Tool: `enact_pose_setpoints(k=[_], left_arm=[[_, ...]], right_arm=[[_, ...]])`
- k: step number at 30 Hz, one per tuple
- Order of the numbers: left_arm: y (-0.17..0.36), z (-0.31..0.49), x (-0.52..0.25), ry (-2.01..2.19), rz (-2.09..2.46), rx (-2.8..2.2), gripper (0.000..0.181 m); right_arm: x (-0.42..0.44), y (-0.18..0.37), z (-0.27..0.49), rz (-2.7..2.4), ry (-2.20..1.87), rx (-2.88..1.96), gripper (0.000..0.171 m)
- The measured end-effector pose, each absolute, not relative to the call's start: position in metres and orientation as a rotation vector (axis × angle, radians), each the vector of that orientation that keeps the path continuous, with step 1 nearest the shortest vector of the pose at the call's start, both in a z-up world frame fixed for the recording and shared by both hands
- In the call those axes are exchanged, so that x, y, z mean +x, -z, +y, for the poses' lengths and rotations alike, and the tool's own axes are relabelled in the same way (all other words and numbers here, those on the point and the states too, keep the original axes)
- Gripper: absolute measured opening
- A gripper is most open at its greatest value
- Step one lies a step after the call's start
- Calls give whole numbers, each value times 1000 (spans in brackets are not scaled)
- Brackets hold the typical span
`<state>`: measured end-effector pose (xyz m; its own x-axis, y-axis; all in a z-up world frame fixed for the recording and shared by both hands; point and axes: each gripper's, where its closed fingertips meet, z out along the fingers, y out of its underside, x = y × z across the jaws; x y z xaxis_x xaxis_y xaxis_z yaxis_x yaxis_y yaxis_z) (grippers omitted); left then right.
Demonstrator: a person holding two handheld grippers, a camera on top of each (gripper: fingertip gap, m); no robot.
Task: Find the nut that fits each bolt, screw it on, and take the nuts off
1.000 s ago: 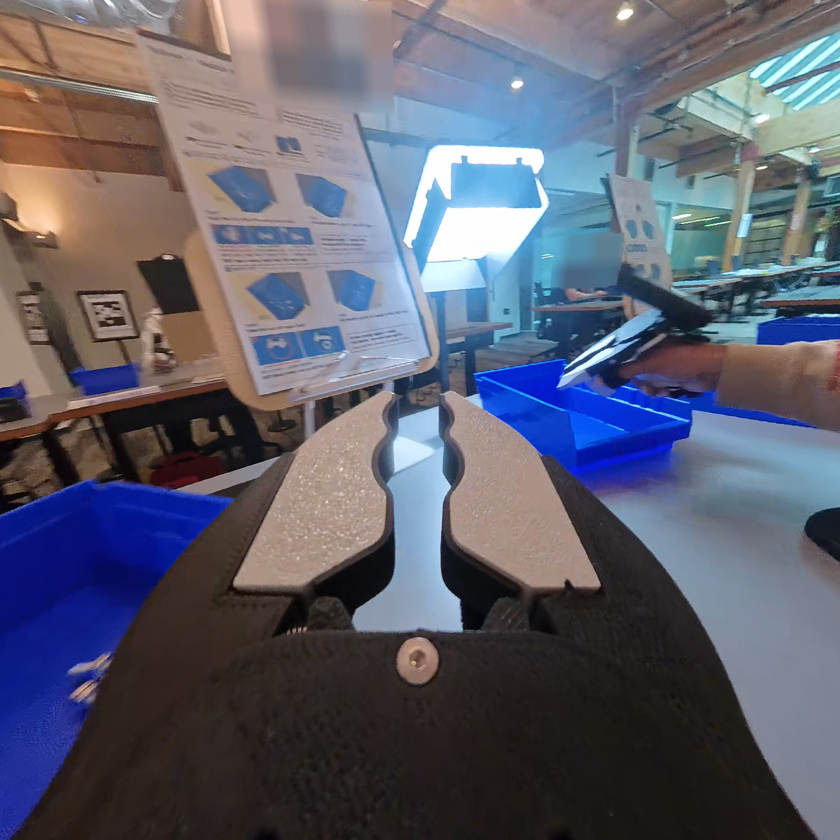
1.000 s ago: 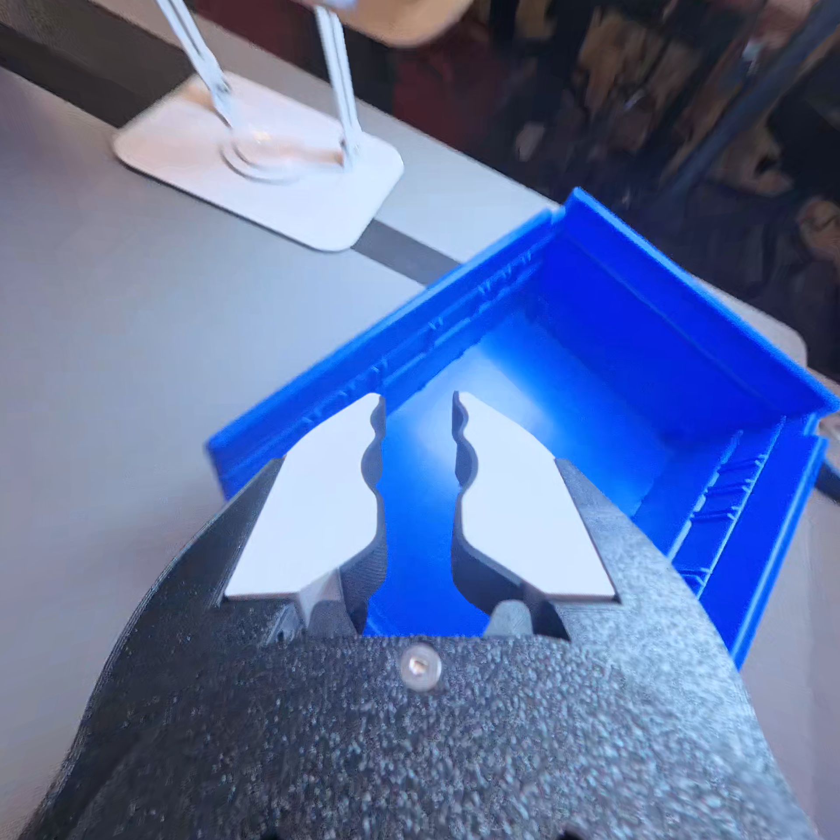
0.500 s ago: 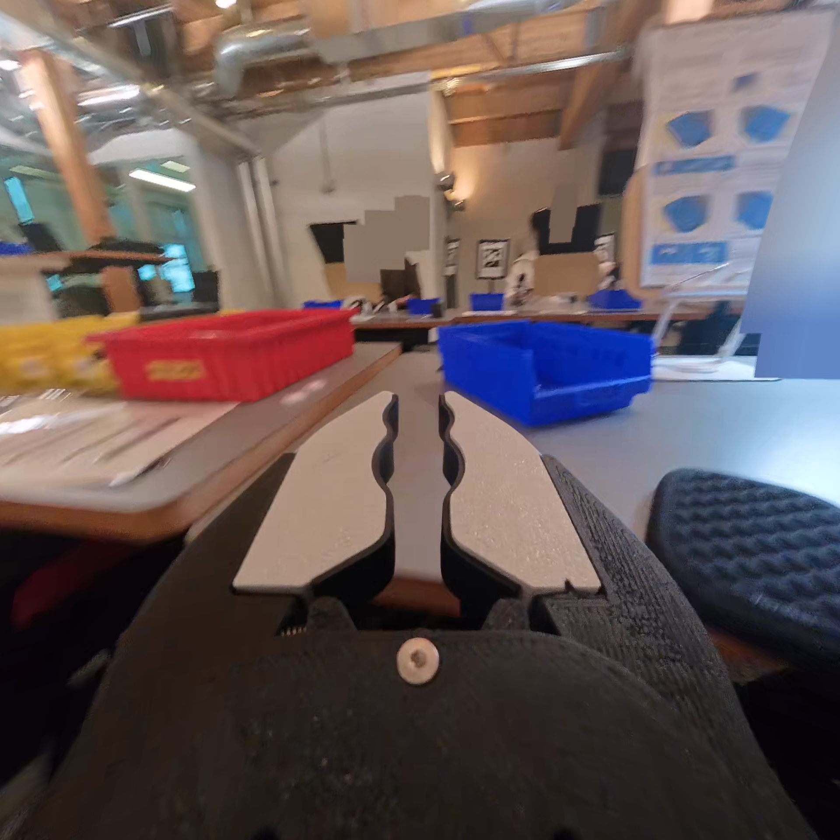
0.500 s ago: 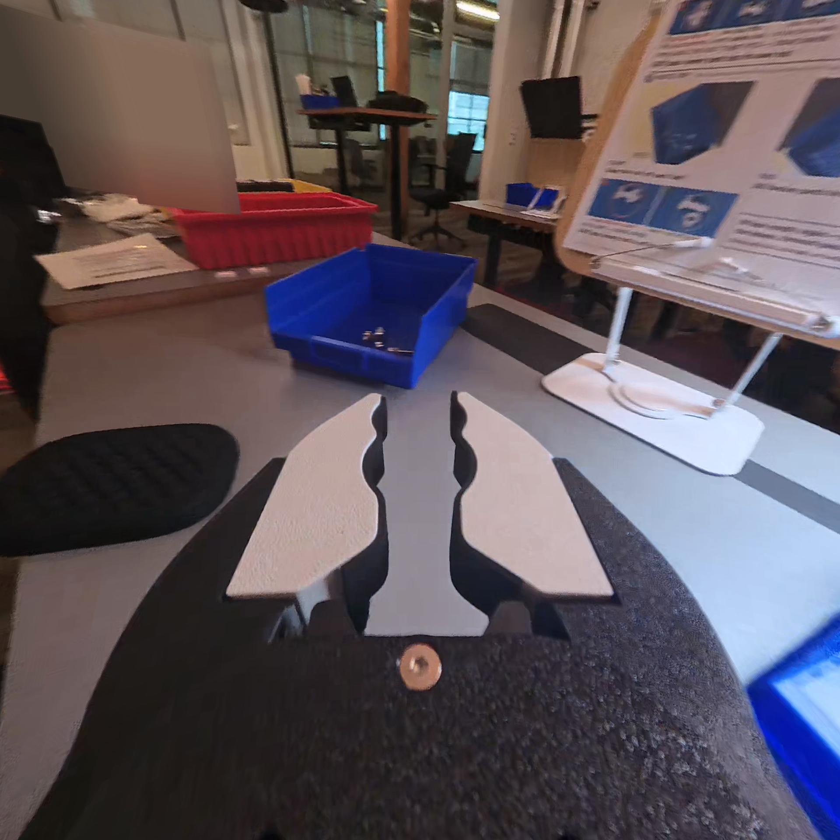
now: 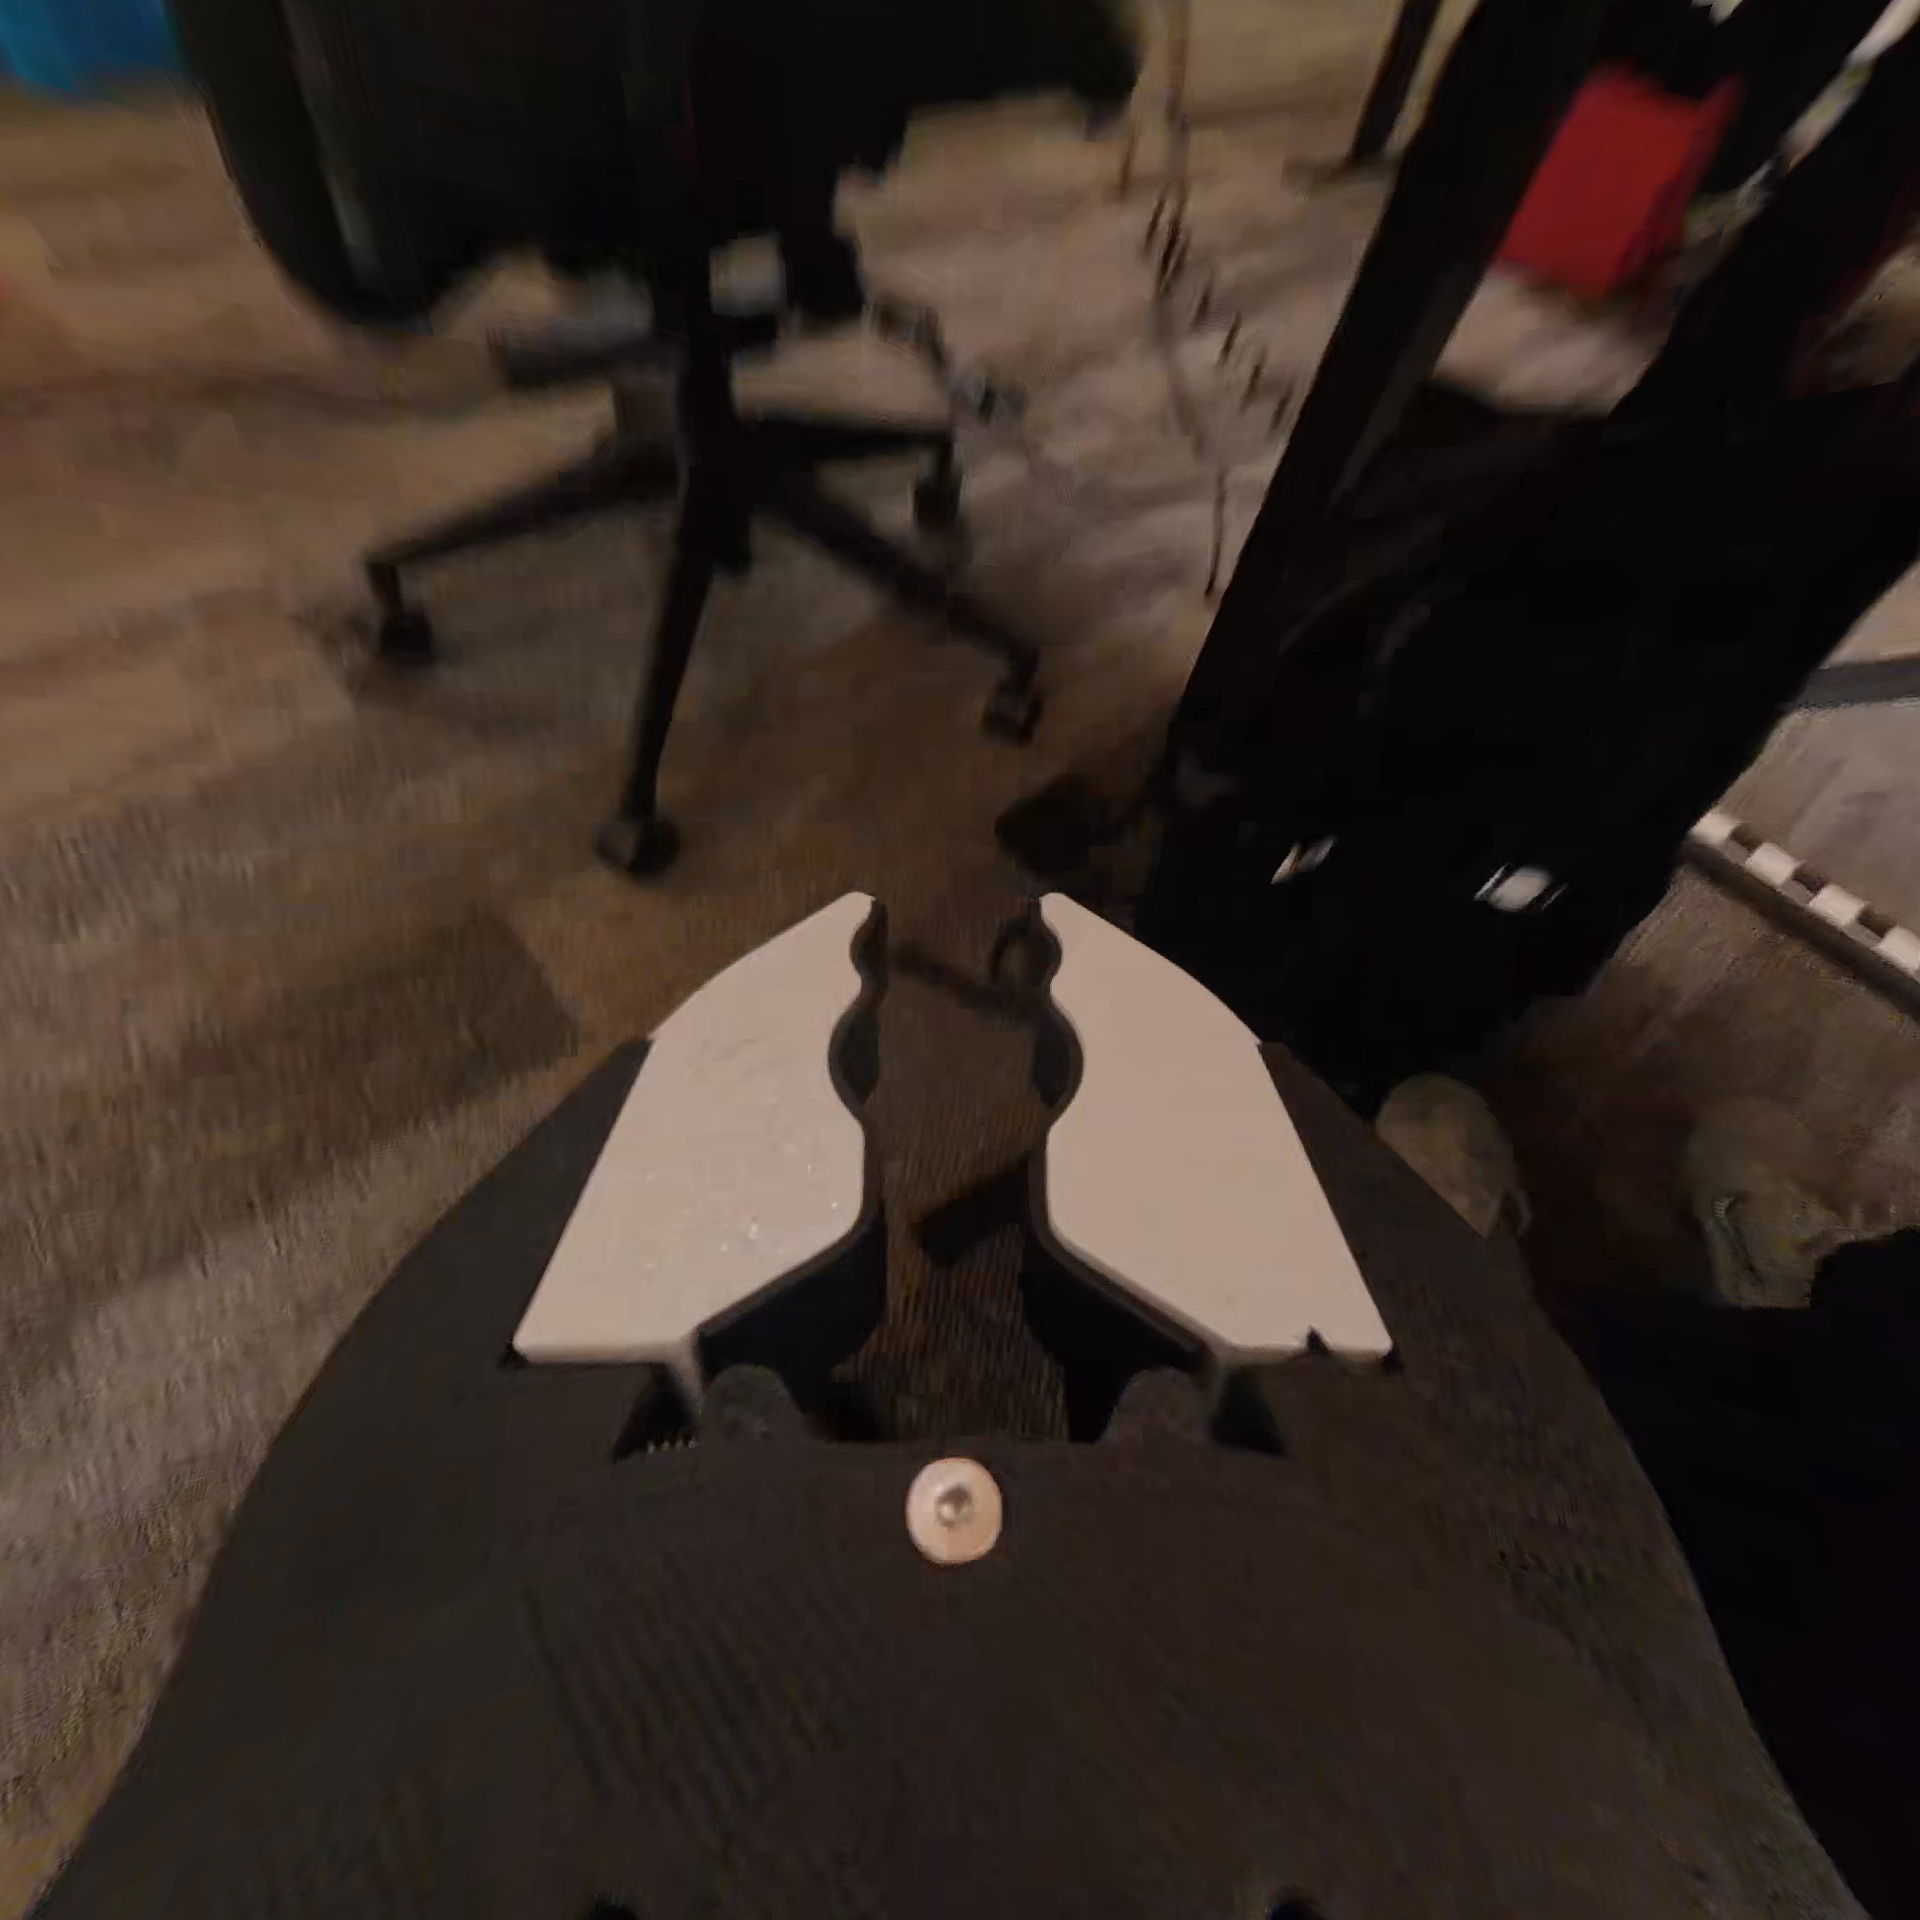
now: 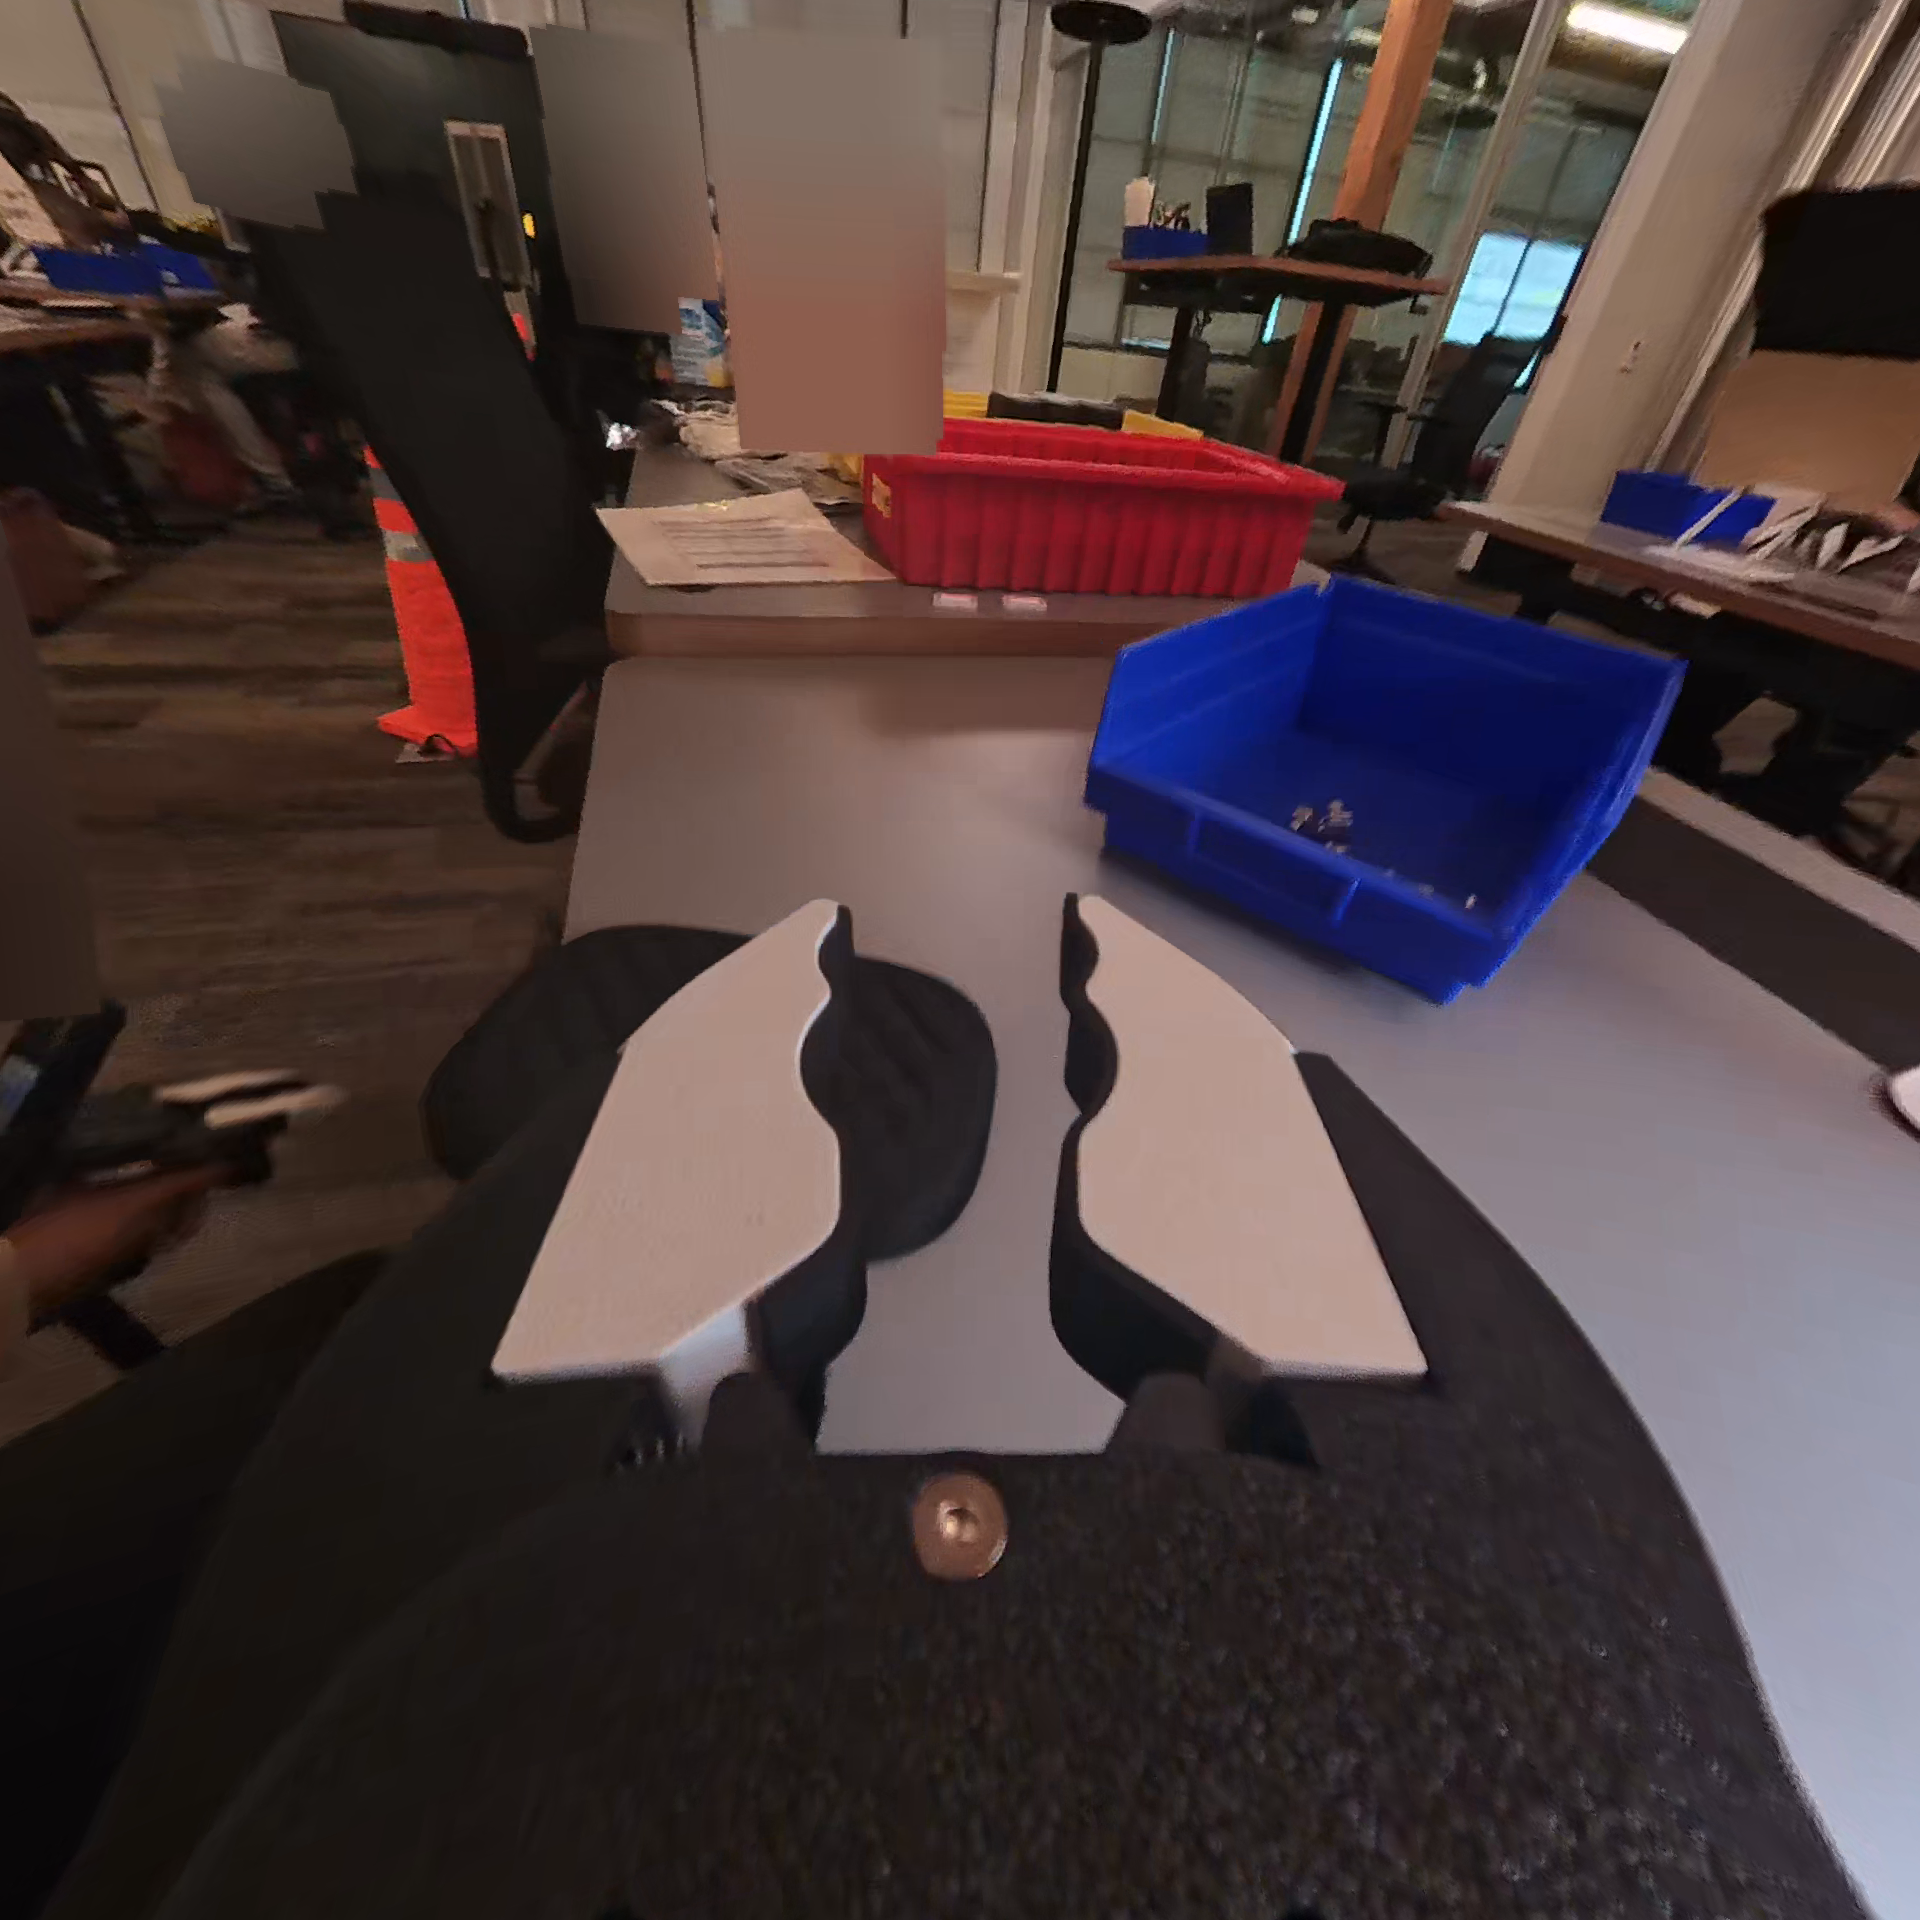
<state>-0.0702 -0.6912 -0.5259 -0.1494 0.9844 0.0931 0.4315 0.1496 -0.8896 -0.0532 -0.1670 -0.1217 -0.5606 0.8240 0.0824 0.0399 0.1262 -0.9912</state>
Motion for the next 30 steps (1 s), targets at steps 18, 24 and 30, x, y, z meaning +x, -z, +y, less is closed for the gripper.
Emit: enact_pose_setpoints(k=[18,24,30], left_arm=[[976,-721,-83,-257,-2330,-1673,38],[1007,-714,-99,-190,-2324,-1663,34],[1012,-720,-97,-211,-2366,-1691,20]], right_arm=[[-90,147,-12,-1169,-923,-1334,52],[-103,159,-3,-1223,-797,-1328,51],[-113,171,-8,-1277,-797,-1324,50]])
